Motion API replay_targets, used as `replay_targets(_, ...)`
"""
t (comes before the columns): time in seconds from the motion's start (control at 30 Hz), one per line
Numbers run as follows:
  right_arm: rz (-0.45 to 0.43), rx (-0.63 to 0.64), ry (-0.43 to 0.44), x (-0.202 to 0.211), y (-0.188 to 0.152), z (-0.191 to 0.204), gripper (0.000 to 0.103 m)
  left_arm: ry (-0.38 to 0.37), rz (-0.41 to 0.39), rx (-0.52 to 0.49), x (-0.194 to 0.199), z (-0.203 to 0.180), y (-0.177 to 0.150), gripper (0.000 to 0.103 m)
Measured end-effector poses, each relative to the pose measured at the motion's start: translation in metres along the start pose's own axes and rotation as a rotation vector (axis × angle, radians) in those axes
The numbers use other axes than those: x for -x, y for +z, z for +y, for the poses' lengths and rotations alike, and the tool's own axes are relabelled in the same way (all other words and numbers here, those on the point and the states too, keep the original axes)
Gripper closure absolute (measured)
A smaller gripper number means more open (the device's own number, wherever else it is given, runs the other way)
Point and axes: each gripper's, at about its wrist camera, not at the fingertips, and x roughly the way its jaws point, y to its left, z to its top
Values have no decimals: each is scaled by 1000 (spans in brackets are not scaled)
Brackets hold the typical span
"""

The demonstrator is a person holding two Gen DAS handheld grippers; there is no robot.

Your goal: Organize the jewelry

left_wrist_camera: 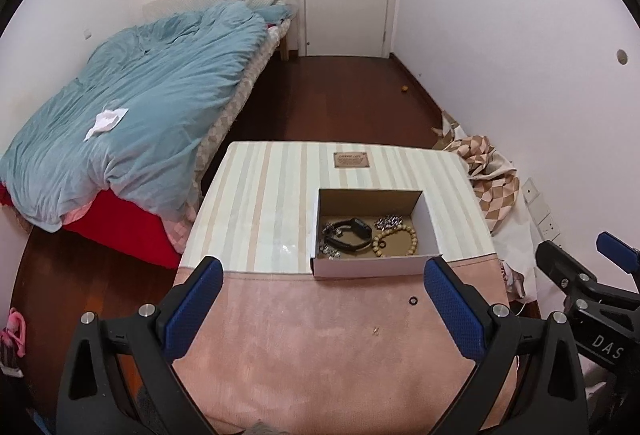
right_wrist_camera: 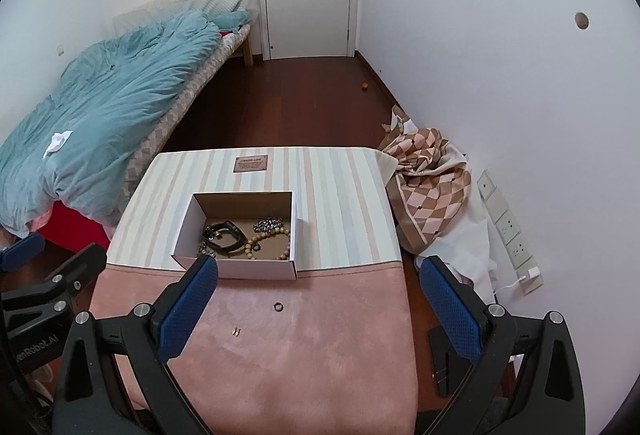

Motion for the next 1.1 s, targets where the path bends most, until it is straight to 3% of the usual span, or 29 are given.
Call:
replay_targets(0.23, 142, -30, 40, -67, -32, -11, 2, 118, 87, 23, -44, 8, -23, 0)
replay_targets(0.4, 252, 8, 103, -142, -62, 3, 39, 202, 232, 1, -108, 14, -57, 0)
replay_targets(0.6, 287, 60, 140, -202, -84, 28, 50, 276, 349, -9, -157, 23, -87, 0)
replay_targets(0.83, 275, 133, 103, -228, -100, 48, 68, 316, 398, -30, -174, 31, -101, 0)
replay_targets(0.93, 246, 162, 84, -228, -103, 52, 90, 317, 404, -36, -177, 31, -101, 0)
replay_targets(1.1, 241, 110, 105, -214, -108, 34, 90, 269, 386, -65, -173, 15, -98, 0)
